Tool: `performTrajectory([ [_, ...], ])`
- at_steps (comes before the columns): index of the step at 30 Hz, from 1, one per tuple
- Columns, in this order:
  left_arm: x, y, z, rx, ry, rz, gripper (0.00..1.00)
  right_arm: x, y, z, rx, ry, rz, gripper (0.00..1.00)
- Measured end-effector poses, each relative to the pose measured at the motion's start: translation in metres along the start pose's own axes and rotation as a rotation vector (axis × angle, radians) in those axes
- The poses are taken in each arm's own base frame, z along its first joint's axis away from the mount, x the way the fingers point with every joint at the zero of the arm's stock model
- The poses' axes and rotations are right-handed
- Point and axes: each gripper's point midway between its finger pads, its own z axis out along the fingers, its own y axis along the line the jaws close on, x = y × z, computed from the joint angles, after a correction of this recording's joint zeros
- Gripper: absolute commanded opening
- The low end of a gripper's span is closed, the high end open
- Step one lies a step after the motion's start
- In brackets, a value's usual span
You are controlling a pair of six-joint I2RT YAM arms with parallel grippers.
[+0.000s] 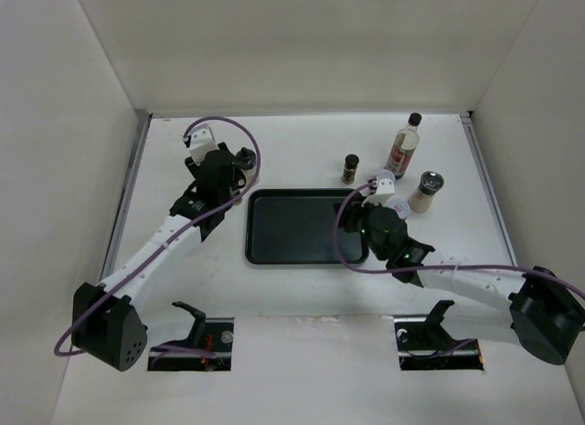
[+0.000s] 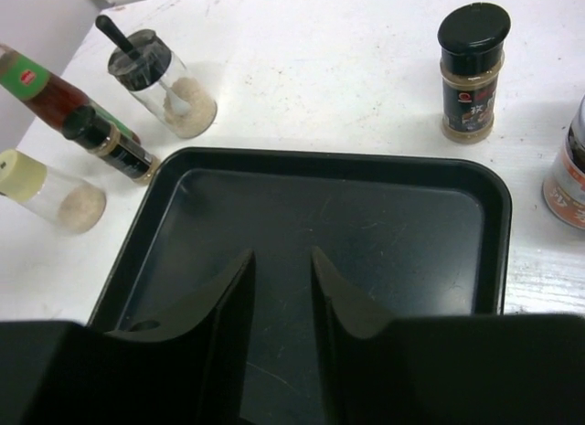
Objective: Organize the condiment bottles
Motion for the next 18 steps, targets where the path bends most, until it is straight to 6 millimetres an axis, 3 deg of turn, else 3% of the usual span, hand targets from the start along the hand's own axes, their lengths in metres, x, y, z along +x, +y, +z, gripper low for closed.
performTrajectory([
  [7, 0.049, 0.004, 0.025, -0.040, 0.090, 0.081, 0.56, 0.010, -0.004, 0.004, 0.013, 0.026, -0.015, 0.47],
  [18, 0.081, 0.012, 0.053, -0.080, 0.128, 0.116, 0.56, 0.018, -0.004, 0.004, 0.008, 0.054, -0.024, 0.50],
])
